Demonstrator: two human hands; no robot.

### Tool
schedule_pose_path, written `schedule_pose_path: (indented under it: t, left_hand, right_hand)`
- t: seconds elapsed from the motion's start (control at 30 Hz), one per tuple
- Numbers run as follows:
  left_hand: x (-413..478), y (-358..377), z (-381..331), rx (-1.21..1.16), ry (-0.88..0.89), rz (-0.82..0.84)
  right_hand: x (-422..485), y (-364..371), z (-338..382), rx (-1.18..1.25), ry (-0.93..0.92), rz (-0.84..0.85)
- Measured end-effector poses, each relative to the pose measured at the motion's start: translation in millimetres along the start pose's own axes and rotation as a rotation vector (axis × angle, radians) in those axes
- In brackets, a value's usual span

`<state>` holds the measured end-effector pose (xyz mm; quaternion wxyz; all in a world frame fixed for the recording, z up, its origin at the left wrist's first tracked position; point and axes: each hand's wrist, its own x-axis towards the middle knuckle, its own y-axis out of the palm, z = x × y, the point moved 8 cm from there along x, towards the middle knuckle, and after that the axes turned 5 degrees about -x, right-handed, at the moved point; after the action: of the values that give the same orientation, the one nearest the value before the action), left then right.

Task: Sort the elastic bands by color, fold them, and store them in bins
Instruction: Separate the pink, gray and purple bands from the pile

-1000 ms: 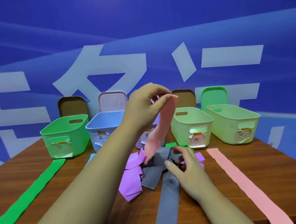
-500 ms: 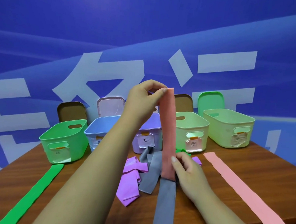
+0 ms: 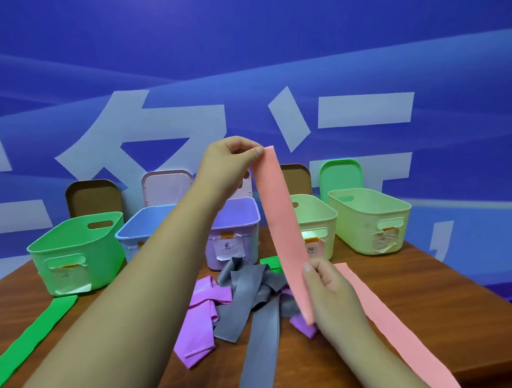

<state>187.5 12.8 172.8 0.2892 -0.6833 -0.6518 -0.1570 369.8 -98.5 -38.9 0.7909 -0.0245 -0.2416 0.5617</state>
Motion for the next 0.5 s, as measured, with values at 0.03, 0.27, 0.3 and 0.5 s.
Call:
schedule_pose_path:
  t: [0.03,0.27,0.3,0.5]
  left_hand:
    - [3.5,6.7,5.1,-0.003,-0.021,0.005]
    - [-0.8,91.4,52.1,-0.114,-0.254,0.205]
    - [-3.9,105.1,60.5,-0.118,-0.281,0.234]
    - [-25.9,182.5,100.9,-0.025,-0.382,0.369]
  right_hand:
    - [-1.9,-10.5,1.7,-0.039,-0.012,-0.02]
    - [-19.9,-82.7,-11.8,-0.313,0.124,0.003]
    - [-23.9,-92.3,-15.3,-0.351,0.162,0.006]
    - [-43.3,-139.0,-39.5,-0.513,0.319,-0.003]
